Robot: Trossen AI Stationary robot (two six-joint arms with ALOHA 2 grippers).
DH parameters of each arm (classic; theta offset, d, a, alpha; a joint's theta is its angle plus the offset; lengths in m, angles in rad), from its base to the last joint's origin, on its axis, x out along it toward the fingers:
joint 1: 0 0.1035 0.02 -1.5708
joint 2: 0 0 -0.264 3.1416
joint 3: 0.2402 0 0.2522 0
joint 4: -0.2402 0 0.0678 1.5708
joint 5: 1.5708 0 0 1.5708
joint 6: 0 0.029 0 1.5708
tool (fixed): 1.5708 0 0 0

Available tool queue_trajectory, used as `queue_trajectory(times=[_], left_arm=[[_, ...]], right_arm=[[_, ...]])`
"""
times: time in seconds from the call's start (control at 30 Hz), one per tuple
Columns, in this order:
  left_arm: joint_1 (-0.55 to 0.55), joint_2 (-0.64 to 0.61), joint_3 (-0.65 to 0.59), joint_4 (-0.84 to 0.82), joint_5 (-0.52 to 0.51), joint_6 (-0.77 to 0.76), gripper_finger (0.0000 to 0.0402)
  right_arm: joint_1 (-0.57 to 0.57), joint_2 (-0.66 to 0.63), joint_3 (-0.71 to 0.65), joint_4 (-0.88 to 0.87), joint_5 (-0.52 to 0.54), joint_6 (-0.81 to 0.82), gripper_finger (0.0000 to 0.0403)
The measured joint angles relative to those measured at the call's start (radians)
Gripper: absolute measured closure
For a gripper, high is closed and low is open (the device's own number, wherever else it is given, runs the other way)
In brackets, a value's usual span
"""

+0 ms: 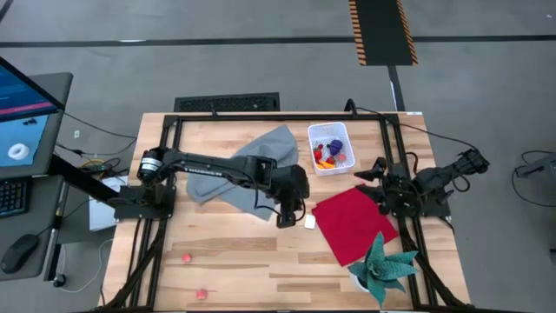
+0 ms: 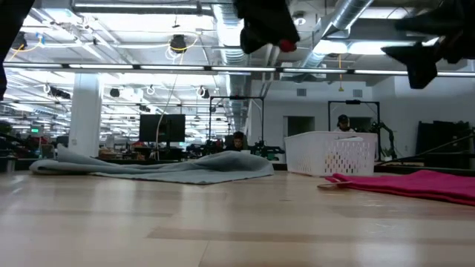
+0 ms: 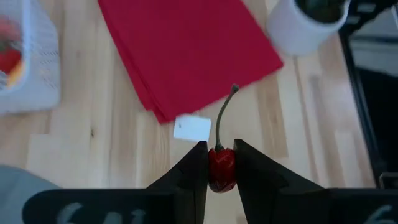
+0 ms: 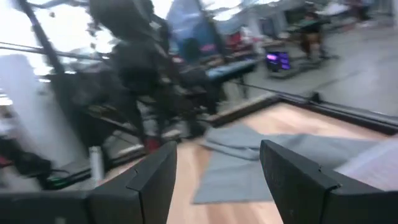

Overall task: Pick and placing Produce into tupperware
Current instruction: Put the red cherry into the white bin

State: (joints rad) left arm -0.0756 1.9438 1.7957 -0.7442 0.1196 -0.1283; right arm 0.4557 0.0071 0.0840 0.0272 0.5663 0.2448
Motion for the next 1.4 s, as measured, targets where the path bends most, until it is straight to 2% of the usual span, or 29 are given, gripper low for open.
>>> queue_trajectory(times=[0.2, 0.37, 0.5, 0.63, 0.87, 1.27, 1.4], left_arm=[[0.015, 0.0, 0.044, 0.002, 0.0, -0.008, 0.0338], [0.025, 0.0, 0.045, -0.002, -0.001, -0.043, 0.0338], [0.025, 0.0, 0.045, 0.027, -0.002, -0.06, 0.0338], [0.031, 0.0, 0.045, 0.076, 0.0, -0.094, 0.0338], [0.063, 0.007, 0.044, 0.122, 0.035, -0.172, 0.0338], [0.067, 0.007, 0.044, 0.166, 0.038, -0.19, 0.0347], [0.065, 0.007, 0.044, 0.159, 0.038, -0.19, 0.0349]], right_arm=[[0.0, 0.0, 0.001, -0.081, 0.06, 0.083, 0.0148], [0.003, 0.0, -0.021, -0.093, -0.044, 0.1, 0.0148], [0.003, 0.019, -0.073, 0.046, -0.14, 0.07, 0.0148], [0.0, 0.074, -0.077, 0.108, -0.149, 0.046, 0.0149], [-0.001, 0.236, -0.064, 0.241, -0.177, 0.035, 0.0149], [-0.083, 0.601, 0.104, 0.333, -0.201, 0.003, 0.0149], [-0.118, 0.711, 0.151, 0.416, -0.277, -0.025, 0.0149]])
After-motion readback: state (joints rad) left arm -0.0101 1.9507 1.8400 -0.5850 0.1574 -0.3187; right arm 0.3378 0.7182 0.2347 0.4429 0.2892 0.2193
